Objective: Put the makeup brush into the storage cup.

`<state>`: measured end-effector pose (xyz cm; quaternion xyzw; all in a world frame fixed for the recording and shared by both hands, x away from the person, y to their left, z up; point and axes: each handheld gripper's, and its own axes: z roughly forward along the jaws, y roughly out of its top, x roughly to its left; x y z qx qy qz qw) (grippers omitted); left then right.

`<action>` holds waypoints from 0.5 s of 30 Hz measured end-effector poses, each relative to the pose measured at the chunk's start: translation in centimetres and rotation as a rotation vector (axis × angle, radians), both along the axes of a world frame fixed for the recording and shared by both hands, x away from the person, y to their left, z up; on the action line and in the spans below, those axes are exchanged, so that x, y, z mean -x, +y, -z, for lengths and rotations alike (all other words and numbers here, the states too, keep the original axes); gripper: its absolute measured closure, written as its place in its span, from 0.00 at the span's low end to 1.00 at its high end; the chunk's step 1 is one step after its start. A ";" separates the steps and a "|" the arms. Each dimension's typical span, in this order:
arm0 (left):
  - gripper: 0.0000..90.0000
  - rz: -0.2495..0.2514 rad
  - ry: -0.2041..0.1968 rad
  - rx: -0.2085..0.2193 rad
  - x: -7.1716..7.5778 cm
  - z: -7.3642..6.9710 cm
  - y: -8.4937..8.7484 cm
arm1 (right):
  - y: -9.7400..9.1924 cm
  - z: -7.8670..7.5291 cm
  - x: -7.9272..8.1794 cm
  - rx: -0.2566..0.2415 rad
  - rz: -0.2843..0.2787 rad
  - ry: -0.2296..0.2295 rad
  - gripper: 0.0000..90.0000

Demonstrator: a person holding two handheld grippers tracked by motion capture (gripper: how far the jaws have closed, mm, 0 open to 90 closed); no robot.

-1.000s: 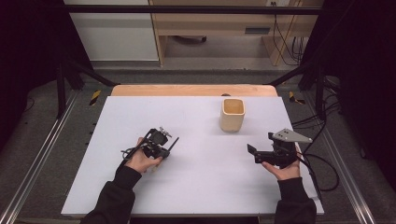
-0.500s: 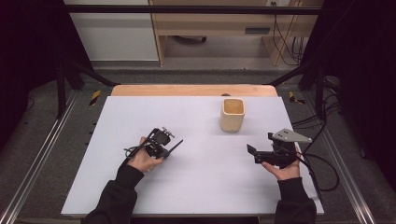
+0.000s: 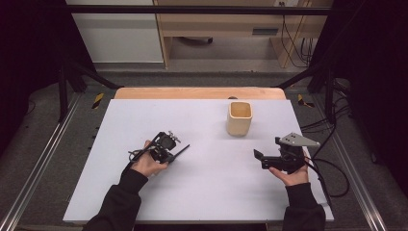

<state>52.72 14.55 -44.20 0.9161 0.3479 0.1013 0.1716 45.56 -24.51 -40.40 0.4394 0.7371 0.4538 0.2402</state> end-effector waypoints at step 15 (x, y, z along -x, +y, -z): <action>0.92 0.118 -0.040 0.065 2.1 -3.9 0.5 | 0.7 -0.3 0.2 0.029 -0.036 -0.008 0.08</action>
